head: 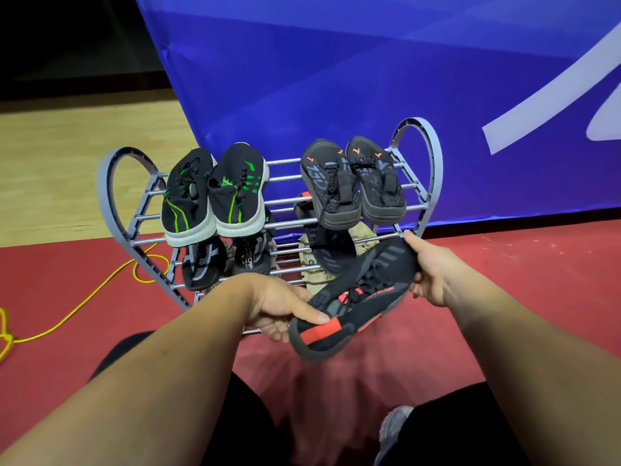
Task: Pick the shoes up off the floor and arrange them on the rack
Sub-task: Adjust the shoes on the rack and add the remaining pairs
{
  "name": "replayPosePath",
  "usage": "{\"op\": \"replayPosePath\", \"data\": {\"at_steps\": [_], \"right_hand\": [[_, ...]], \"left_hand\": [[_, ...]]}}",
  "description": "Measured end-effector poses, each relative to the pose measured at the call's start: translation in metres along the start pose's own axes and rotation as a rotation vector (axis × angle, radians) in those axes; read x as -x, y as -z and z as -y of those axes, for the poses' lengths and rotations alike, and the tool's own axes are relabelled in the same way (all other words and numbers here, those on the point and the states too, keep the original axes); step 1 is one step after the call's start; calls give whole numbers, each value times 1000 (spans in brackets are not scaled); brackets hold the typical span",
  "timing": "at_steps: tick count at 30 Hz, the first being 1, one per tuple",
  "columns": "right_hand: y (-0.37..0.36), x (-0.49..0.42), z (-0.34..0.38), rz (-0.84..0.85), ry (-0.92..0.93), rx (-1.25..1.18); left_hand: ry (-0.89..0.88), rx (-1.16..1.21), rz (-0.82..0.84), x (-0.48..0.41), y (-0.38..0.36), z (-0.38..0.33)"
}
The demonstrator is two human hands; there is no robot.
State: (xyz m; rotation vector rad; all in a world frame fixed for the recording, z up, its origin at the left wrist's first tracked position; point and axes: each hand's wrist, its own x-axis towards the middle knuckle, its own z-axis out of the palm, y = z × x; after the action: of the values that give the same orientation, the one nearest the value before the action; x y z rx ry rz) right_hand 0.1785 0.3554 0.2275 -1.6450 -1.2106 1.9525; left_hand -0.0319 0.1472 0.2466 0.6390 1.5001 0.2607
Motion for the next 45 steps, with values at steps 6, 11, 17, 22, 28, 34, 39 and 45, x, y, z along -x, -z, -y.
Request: {"op": "replayPosePath", "data": {"at_steps": [6,11,17,22,28,34,39,45], "right_hand": [[-4,-3,-2,21,1,101],[5,5,-3,65,-12,234],[19,8,2,207,-25,246],[22,8,0,297,-40,290],[10,5,2,432,-94,350],[-2,-13,-1,332,43,240],[-4,-40,-5,138,77,244],[-9,-61,-14,80,63,249]], "left_hand": [[-59,146,9,-20,-18,-25],[-99,178,-46,-43,-26,-44],[-142,238,-23,-57,-31,-62],[-144,333,-34,-59,-31,-68],[-193,471,-188,-68,-27,-79],[-282,589,-264,-91,-23,-87],[-316,617,-515,-97,-13,-86],[11,554,-631,-106,3,-59]]}}
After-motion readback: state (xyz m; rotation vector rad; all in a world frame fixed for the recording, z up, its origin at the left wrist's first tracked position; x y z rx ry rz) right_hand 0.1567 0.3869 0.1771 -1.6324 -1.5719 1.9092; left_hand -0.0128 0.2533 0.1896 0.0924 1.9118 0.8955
